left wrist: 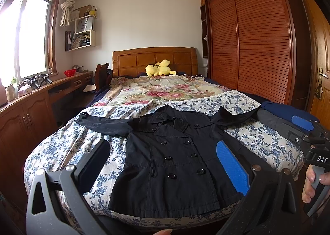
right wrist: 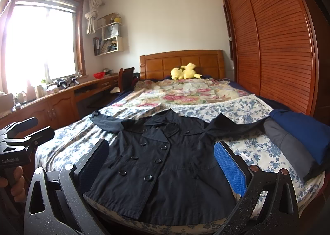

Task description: Fold large clothes

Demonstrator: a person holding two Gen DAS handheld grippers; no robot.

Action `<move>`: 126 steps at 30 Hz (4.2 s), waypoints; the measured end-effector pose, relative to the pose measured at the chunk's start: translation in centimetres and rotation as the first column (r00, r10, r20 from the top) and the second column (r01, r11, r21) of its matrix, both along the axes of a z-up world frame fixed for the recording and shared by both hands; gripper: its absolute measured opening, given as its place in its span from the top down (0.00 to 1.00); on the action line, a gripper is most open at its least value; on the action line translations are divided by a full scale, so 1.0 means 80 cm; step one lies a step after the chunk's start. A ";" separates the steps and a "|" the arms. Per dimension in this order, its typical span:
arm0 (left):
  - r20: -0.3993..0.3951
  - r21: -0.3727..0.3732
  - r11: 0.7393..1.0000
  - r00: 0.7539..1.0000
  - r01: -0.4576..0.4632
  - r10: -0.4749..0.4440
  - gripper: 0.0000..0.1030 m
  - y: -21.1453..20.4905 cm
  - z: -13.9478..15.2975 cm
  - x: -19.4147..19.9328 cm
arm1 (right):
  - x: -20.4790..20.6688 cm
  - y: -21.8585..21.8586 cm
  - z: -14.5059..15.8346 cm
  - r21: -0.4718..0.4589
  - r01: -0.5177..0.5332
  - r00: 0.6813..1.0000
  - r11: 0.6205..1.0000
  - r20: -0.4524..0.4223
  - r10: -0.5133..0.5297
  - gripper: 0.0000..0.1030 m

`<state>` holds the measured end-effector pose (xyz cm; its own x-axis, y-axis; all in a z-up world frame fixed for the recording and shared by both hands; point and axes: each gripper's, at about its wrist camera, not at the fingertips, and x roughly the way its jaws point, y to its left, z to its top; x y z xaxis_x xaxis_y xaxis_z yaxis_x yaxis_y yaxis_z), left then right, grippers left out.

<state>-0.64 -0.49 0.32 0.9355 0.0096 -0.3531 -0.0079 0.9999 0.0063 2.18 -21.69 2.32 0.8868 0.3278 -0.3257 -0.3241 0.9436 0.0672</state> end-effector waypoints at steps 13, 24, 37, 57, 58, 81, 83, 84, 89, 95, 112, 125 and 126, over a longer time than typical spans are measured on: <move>-0.038 -0.015 1.000 0.999 -0.012 0.011 0.00 0.010 -0.018 0.025 | 0.017 0.005 -0.027 -0.003 -0.019 0.999 1.000 -0.051 0.019 0.00; -0.132 -0.025 0.998 0.990 -0.050 0.046 0.00 0.040 -0.068 0.074 | 0.070 0.027 -0.055 -0.030 -0.060 0.996 0.998 -0.070 0.058 0.00; -0.207 -0.016 0.992 0.971 -0.128 0.122 0.00 0.083 -0.126 0.124 | 0.173 0.081 -0.099 -0.037 -0.176 0.979 0.984 -0.113 0.171 0.00; -0.330 0.008 0.960 0.906 -0.279 0.266 0.00 0.188 -0.186 0.215 | 0.304 0.203 -0.232 -0.117 -0.413 0.877 0.903 -0.319 0.359 0.00; -0.334 0.014 0.960 0.904 -0.279 0.267 0.00 0.195 -0.189 0.222 | 0.303 0.201 -0.230 -0.110 -0.412 0.878 0.905 -0.312 0.362 0.00; -0.429 -0.156 0.970 0.897 -0.188 0.104 0.01 0.309 -0.216 0.443 | 0.312 0.202 -0.245 -0.110 -0.408 0.868 0.906 -0.355 0.348 0.00; -0.425 -0.188 0.964 0.901 -0.186 0.091 0.01 0.314 -0.214 0.462 | 0.311 0.201 -0.245 -0.112 -0.407 0.870 0.907 -0.351 0.347 0.00; -0.425 -0.205 0.961 0.901 -0.188 0.086 0.03 0.318 -0.215 0.472 | 0.310 0.201 -0.245 -0.113 -0.406 0.871 0.907 -0.349 0.347 0.00; -0.464 -0.264 0.931 0.879 -0.253 0.107 0.09 0.339 -0.237 0.514 | 0.309 0.202 -0.246 -0.118 -0.406 0.872 0.906 -0.348 0.345 0.00; -0.504 -0.295 0.897 0.851 -0.329 0.147 0.21 0.371 -0.262 0.546 | 0.309 0.203 -0.246 -0.121 -0.405 0.873 0.906 -0.347 0.344 0.00; -0.537 -0.341 0.840 0.821 -0.422 0.194 0.99 0.430 -0.273 0.586 | 0.309 0.205 -0.249 -0.123 -0.410 0.869 0.904 -0.353 0.346 0.00; -0.433 -0.251 0.948 0.899 -0.194 0.070 1.00 0.305 -0.160 0.517 | 0.298 0.205 -0.242 -0.146 -0.411 0.882 0.900 -0.312 0.353 0.00; -0.431 -0.245 0.954 0.901 -0.170 0.050 1.00 0.291 -0.156 0.510 | 0.297 0.204 -0.241 -0.145 -0.409 0.884 0.901 -0.308 0.352 0.00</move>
<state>40.12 22.82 -12.19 0.7002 -0.0479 -0.7123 -0.1748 0.9559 -0.2360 25.95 -5.35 -16.95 0.5759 0.5248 -0.6268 -0.6576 0.7529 0.0262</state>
